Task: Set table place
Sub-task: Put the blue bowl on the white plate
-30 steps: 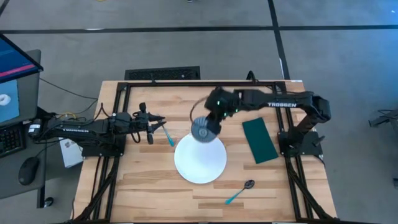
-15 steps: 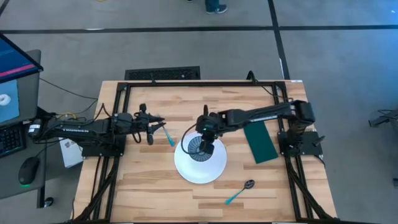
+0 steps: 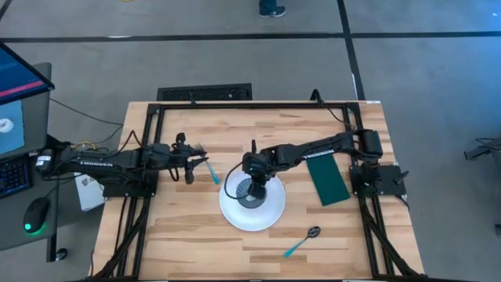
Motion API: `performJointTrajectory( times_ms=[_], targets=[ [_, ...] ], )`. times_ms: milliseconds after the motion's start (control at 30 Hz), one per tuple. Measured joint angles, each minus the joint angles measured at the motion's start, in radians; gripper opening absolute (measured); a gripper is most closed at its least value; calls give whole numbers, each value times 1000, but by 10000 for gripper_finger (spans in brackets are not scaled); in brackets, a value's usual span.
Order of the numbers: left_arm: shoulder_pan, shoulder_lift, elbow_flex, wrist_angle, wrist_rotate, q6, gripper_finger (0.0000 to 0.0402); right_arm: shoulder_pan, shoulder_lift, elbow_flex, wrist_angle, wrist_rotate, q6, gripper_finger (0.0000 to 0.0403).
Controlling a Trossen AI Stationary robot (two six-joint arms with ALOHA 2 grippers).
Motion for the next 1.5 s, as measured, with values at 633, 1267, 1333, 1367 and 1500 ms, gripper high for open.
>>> performJointTrajectory(
  times_ms=[633,1267,1333,1367,1500],
  targets=[
    [0,14,0,6,0,0,87,13,12,0,-12,53,3,51],
    [0,14,0,6,0,-8,87,13,12,0,-44,54,0,58],
    [0,14,0,6,0,-8,87,13,12,0,-45,53,0,58],
    [0,14,0,6,0,-8,87,13,12,0,-45,53,1,58],
    [0,14,0,6,0,-8,87,13,12,-1,-44,53,0,58]
  ],
)
